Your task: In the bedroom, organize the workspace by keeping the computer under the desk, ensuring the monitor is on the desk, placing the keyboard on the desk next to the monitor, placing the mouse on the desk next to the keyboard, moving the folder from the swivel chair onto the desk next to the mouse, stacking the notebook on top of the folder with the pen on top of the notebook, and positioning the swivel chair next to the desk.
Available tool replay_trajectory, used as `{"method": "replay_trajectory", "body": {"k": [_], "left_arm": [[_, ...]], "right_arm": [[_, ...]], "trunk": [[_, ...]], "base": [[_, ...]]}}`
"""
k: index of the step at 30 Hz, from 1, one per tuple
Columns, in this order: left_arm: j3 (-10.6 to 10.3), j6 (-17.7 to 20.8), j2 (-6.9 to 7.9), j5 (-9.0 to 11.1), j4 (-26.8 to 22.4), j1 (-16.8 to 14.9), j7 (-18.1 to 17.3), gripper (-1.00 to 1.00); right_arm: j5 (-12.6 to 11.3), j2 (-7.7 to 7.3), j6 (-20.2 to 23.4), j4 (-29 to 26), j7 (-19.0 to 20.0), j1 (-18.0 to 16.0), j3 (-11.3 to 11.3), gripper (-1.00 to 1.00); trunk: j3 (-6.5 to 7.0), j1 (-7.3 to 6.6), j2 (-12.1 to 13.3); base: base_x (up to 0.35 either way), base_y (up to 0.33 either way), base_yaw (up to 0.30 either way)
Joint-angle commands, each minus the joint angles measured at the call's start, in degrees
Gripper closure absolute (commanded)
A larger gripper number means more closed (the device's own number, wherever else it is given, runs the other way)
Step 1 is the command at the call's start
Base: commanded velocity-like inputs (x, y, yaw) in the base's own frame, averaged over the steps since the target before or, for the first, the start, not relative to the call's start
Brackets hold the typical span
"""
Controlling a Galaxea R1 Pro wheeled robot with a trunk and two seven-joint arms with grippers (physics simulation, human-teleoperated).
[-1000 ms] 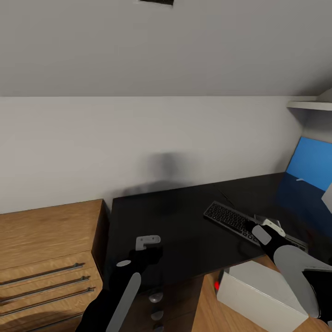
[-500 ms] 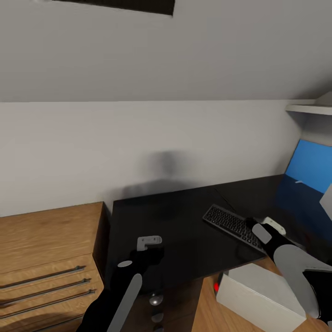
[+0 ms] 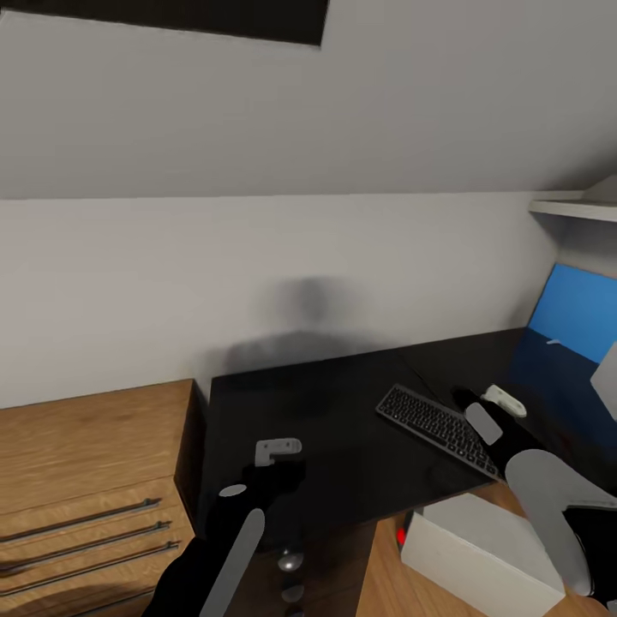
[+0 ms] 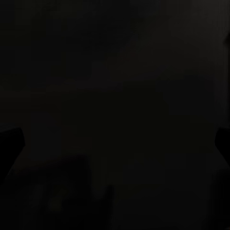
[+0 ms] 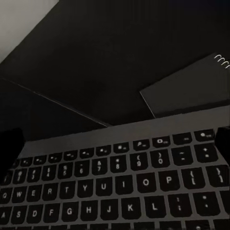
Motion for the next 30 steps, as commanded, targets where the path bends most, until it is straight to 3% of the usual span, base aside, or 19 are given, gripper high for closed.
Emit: {"method": "replay_trajectory", "body": {"k": [1,6,13,16,17,23,30], "left_arm": [[-0.07,0.11,0.01,0.59,-0.07,-0.05,0.56,-1.00],[-0.53,0.06,0.01,0.52,-0.07,-0.05,0.56,-1.00],[-1.47,0.04,0.10,0.45,-0.07,-0.05,0.56,-1.00],[-1.56,0.04,0.14,0.45,-0.11,-0.05,0.56,-1.00],[-1.60,0.04,0.16,0.47,-0.13,-0.05,0.56,-1.00],[-1.96,-0.01,-0.36,0.65,0.69,0.00,0.46,-1.00],[-2.00,-0.13,-0.07,0.55,-0.53,0.03,0.56,-1.00]], "right_arm": [[0.14,0.09,0.41,-0.66,-0.33,0.16,0.08,-1.00],[1.36,0.49,0.93,-5.19,-1.13,2.68,0.12,-1.00],[1.73,1.34,7.70,-25.34,-8.45,12.84,0.03,-1.00],[1.07,1.54,11.08,-34.60,-11.79,17.77,0.05,-1.00],[0.19,1.62,12.50,-40.07,-13.64,20.67,0.06,-1.00],[1.79,0.13,13.11,-37.92,-11.63,18.59,-1.88,-1.00],[1.63,1.64,12.39,-35.67,-13.13,19.71,-0.31,-1.00]], "trunk": [[0.12,-0.22,0.38],[1.02,-1.32,2.38],[1.73,-2.20,3.99],[1.73,-2.20,3.99],[1.73,-2.20,3.99],[1.73,-2.20,3.99],[1.73,-2.20,3.99]], "base": [[0.000,0.000,0.000],[0.000,0.000,0.000],[0.000,0.000,0.000],[0.000,0.000,0.000],[0.000,0.000,0.000],[0.000,0.000,0.000],[0.092,-0.087,0.000]]}}
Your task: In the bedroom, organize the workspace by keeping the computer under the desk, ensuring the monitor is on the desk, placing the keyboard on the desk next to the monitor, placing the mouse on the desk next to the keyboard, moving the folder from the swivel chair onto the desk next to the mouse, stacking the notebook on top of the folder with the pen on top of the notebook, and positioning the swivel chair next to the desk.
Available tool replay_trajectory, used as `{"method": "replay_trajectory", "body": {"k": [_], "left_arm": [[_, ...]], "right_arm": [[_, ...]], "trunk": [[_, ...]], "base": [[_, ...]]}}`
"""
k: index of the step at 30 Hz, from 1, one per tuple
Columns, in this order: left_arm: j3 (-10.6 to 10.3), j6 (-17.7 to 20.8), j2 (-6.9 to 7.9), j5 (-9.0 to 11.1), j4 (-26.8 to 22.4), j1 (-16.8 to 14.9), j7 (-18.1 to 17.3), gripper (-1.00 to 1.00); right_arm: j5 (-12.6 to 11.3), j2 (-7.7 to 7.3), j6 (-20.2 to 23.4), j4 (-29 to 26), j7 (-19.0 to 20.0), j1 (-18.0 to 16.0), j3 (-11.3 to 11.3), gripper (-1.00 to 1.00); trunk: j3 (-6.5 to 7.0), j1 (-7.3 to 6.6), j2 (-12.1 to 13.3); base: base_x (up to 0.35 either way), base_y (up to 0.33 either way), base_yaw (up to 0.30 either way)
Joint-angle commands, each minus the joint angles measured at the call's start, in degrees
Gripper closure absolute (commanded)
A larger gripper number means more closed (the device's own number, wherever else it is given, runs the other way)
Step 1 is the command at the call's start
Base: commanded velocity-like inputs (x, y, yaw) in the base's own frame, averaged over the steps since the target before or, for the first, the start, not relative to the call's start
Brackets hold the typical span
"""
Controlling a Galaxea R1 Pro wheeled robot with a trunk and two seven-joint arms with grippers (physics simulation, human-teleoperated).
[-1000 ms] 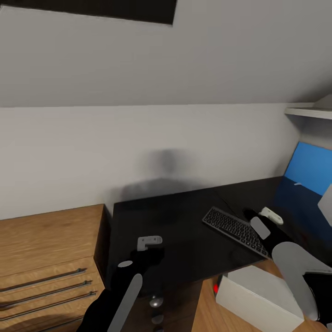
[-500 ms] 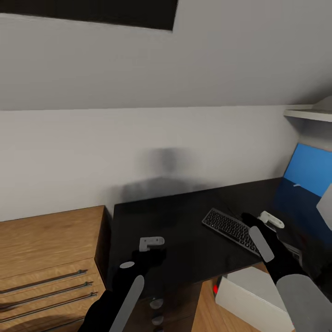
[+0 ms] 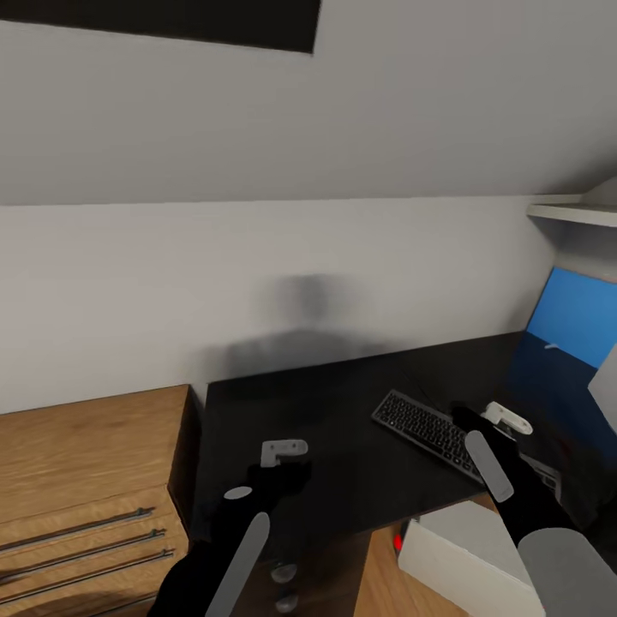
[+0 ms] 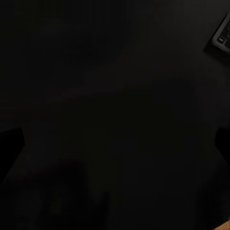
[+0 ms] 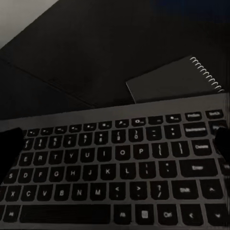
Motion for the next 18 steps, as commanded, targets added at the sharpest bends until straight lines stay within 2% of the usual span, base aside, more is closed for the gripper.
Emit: {"method": "replay_trajectory", "body": {"k": [1,13,18], "left_arm": [[-0.07,0.11,0.09,0.61,-0.15,-0.05,0.56,-1.00],[-0.08,0.13,0.25,0.73,-0.25,-0.04,0.56,-1.00],[-0.08,0.16,0.25,0.78,-0.23,-0.04,0.56,-1.00]], "right_arm": [[-0.23,0.01,0.21,0.21,-0.63,0.31,0.28,-1.00],[-0.43,0.18,0.13,-0.73,-1.74,0.88,0.49,-1.00],[-0.42,0.18,0.10,-0.64,-1.76,0.88,0.47,-1.00]], "trunk": [[-0.07,0.02,-0.04],[-0.07,0.02,-0.04],[-0.07,0.02,-0.04]], "base": [[0.201,-0.192,0.000],[0.200,-0.204,0.000],[0.090,-0.093,0.000]]}}
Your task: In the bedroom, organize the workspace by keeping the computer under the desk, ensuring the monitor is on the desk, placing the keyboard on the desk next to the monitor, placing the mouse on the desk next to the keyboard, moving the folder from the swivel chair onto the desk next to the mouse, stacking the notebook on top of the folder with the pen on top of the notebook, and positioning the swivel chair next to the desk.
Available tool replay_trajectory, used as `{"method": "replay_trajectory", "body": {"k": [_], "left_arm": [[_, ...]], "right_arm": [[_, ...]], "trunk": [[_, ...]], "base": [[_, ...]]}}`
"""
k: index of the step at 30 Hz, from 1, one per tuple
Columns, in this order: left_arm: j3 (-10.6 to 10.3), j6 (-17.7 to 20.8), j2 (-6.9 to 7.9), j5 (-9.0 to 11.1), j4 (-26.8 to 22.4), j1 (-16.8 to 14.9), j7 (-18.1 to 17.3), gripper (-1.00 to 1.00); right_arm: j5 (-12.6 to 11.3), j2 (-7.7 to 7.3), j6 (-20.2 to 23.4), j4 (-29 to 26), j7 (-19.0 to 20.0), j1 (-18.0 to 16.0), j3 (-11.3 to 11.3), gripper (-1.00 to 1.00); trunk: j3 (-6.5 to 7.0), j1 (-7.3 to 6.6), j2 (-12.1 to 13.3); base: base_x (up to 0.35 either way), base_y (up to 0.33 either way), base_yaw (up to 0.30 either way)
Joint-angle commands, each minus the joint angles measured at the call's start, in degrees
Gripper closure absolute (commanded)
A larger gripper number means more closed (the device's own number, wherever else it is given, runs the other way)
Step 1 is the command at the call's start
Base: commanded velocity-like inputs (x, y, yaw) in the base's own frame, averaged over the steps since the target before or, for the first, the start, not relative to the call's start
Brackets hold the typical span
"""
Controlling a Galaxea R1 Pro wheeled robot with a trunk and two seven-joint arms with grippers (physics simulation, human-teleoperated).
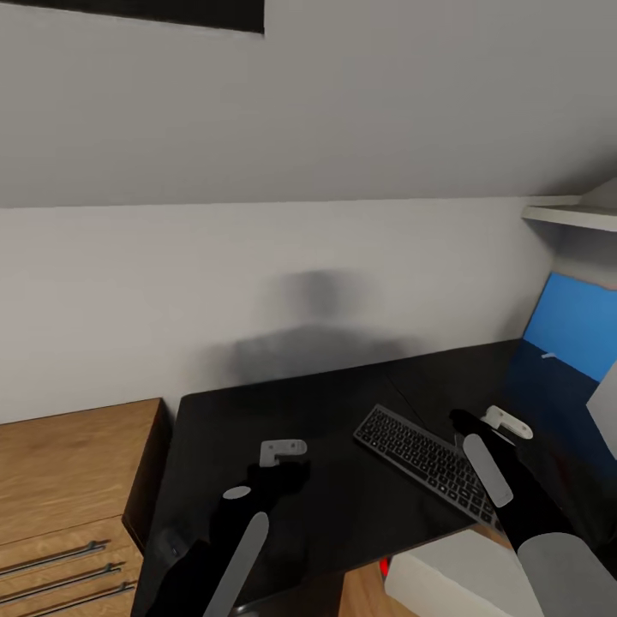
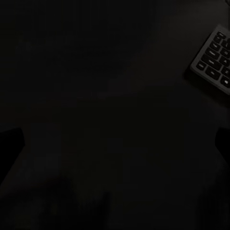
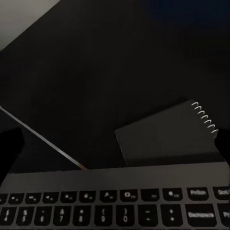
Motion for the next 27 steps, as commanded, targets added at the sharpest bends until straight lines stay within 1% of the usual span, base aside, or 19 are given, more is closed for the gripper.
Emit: {"method": "replay_trajectory", "body": {"k": [1,7,15,26,27], "left_arm": [[-0.07,0.17,0.00,0.61,-0.06,-0.05,0.56,-1.00],[-0.07,0.18,0.00,0.61,-0.06,-0.05,0.56,-1.00],[-0.07,0.15,0.00,0.61,-0.06,-0.05,0.56,-1.00],[-0.12,0.19,-0.14,0.54,-0.41,-0.05,0.48,-1.00],[-0.13,0.19,-0.18,0.55,-0.46,-0.05,0.48,-1.00]], "right_arm": [[-0.23,-0.04,0.26,-0.09,-0.26,-0.03,0.15,-1.00],[-0.23,-0.07,0.25,-0.09,-0.18,-0.03,0.22,-1.00],[-0.29,-0.11,0.27,0.09,-0.04,-0.03,0.15,-1.00],[-0.52,-0.20,0.72,-0.56,-0.27,-0.03,-0.55,-1.00],[-0.53,-0.19,0.78,-0.80,-0.29,-0.03,-0.64,-1.00]], "trunk": [[-0.07,0.01,-0.04],[-0.07,0.01,-0.04],[-0.07,0.01,-0.04],[-0.07,0.01,-0.04],[-0.25,0.23,-0.45]], "base": [[0.014,-0.015,0.000],[0.007,-0.024,0.000],[0.068,-0.102,0.000],[0.017,-0.022,0.000],[0.003,-0.004,0.000]]}}
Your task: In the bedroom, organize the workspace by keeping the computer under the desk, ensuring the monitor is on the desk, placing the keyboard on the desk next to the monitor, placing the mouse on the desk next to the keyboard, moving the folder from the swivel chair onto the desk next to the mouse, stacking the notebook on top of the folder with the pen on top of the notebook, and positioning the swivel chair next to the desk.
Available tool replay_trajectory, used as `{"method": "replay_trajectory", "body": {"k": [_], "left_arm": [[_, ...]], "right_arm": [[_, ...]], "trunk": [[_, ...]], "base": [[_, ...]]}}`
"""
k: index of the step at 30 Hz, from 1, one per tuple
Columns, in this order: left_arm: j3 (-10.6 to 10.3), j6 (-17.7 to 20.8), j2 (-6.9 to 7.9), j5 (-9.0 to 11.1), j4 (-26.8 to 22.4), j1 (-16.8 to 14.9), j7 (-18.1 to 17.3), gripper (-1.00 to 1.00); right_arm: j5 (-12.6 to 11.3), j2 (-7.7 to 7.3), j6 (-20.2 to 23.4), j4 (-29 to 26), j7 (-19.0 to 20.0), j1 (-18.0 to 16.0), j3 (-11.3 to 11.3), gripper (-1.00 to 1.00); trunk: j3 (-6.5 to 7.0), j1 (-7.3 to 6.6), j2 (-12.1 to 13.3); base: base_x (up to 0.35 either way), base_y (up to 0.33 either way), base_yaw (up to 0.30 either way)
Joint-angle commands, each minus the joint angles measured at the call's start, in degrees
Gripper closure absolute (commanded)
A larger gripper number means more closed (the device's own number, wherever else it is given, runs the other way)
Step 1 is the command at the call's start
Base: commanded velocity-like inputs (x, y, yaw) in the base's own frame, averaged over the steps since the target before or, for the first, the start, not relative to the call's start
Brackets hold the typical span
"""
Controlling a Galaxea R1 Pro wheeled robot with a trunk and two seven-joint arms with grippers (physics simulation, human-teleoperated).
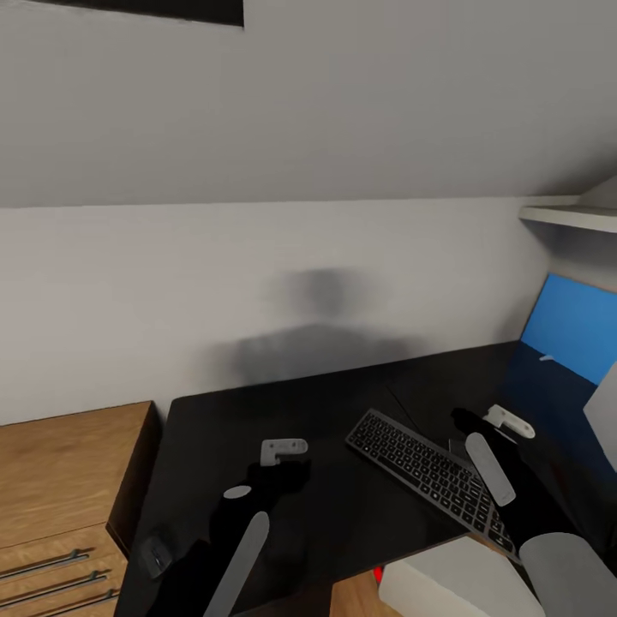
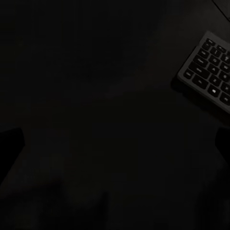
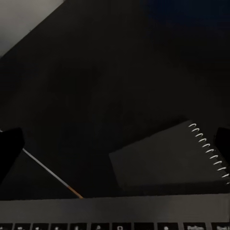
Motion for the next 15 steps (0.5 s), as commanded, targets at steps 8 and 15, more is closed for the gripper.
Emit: {"method": "replay_trajectory", "body": {"k": [8,15], "left_arm": [[-0.11,0.17,-0.15,0.65,-0.51,-0.05,0.63,-1.00],[-0.06,0.18,-0.16,0.66,-1.36,-0.05,0.64,-1.00]], "right_arm": [[-0.50,0.03,0.49,-0.95,-0.35,-0.03,-1.00,-1.00],[-0.54,0.04,0.51,-0.99,-0.37,-0.03,-1.12,-1.00]], "trunk": [[-1.51,1.77,-3.27],[-2.77,3.30,-6.08]], "base": [[0.001,-0.001,0.000],[0.000,0.000,0.000]]}}
